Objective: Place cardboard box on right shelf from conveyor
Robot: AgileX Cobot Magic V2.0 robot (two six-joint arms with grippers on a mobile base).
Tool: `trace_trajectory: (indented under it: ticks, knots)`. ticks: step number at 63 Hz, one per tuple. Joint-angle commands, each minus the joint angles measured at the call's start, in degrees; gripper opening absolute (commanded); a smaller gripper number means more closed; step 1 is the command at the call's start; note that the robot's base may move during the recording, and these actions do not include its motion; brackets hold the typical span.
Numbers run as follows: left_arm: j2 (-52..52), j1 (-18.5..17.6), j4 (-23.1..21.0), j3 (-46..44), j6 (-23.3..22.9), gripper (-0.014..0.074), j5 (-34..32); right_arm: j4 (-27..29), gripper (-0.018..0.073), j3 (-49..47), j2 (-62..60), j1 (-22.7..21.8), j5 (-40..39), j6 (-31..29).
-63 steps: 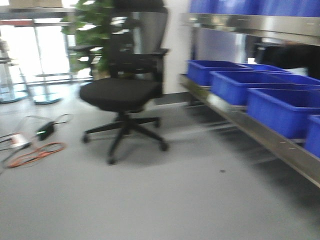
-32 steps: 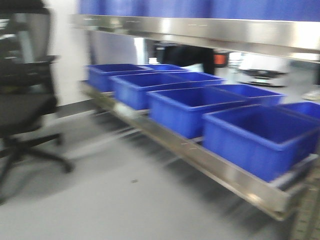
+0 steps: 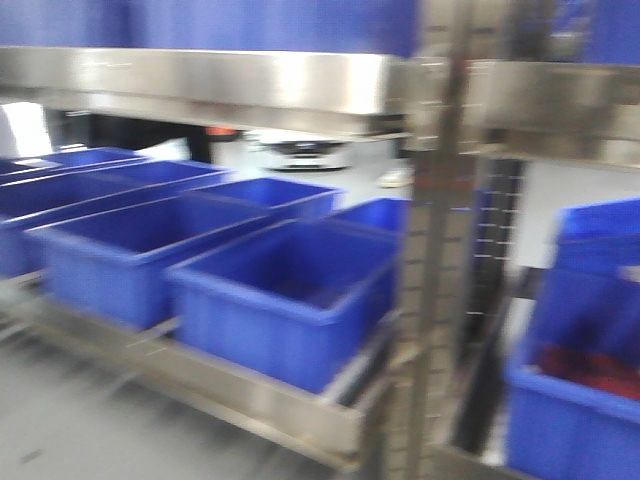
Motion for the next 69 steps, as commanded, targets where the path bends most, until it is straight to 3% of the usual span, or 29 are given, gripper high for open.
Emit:
trace_trajectory:
  ticks: [1,69]
  knots:
    - [-0.69,-0.20,-0.37,-0.19,-0.29,-0.0119,-5.19,0.00,0.0214,-1.68,0.39,-0.28,-6.02,-0.57]
    - [-0.69,-0.20,-0.37,-0.19,-0.29,-0.0119,-5.19,0.00,0.0214,-1.68,0.39,-0.28,-5.96,-0.57]
